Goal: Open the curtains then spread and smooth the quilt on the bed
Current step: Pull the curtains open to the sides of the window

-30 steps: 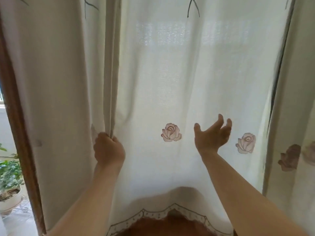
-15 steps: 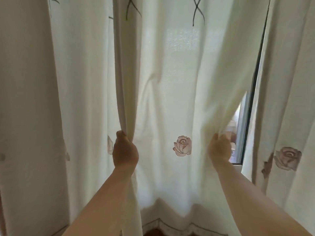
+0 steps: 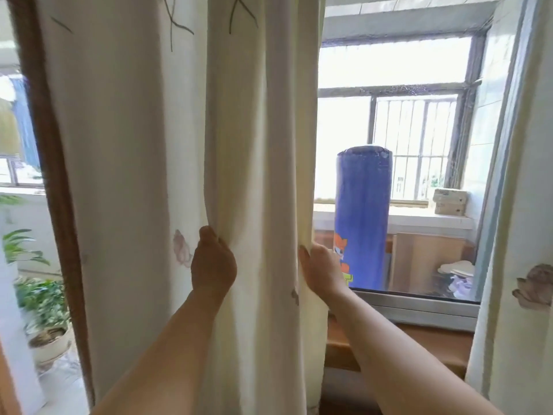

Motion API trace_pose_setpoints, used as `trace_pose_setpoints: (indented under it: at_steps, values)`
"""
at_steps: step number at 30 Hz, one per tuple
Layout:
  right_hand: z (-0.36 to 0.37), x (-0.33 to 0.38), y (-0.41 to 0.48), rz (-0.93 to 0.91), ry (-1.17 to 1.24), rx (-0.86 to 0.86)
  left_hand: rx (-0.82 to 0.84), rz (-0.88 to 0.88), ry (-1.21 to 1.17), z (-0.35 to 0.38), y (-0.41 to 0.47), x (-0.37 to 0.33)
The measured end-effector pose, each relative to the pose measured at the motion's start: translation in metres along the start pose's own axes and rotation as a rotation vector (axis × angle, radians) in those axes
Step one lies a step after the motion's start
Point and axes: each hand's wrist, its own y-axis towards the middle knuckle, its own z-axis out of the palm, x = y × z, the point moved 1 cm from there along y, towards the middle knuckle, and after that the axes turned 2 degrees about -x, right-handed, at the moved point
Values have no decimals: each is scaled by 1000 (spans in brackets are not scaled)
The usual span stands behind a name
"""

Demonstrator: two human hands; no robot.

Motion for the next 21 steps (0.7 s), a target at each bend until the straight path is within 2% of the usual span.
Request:
trace_pose_setpoints:
  at_steps: [4, 6, 9, 10, 12, 13, 15, 18, 21]
  values:
    - [1, -3, 1, -64, 262, 52, -92, 42, -146, -21, 0, 0]
    - [-3, -1, 3, -58, 373, 43, -127, 157, -274, -29, -6, -11]
    - [-6, 8, 12, -35, 403, 43, -190, 291, -445, -40, -13, -33]
    - [-7, 12, 15, -38, 426, 43, -205, 292, -399, -42, -13, -38]
    - [-9, 23, 21, -46, 490, 61, -209, 248, -127, -42, -9, -44]
    - [-10, 28, 24, -45, 526, 71, -183, 185, -11, -41, -5, -43]
    - [-12, 38, 33, -51, 549, 50, -131, 50, 76, -40, 5, -37]
    - [-13, 52, 46, -116, 463, -52, -121, 57, 289, -40, 14, -27]
    - [-7, 65, 51, -153, 252, -53, -34, 100, 490, -42, 15, -23]
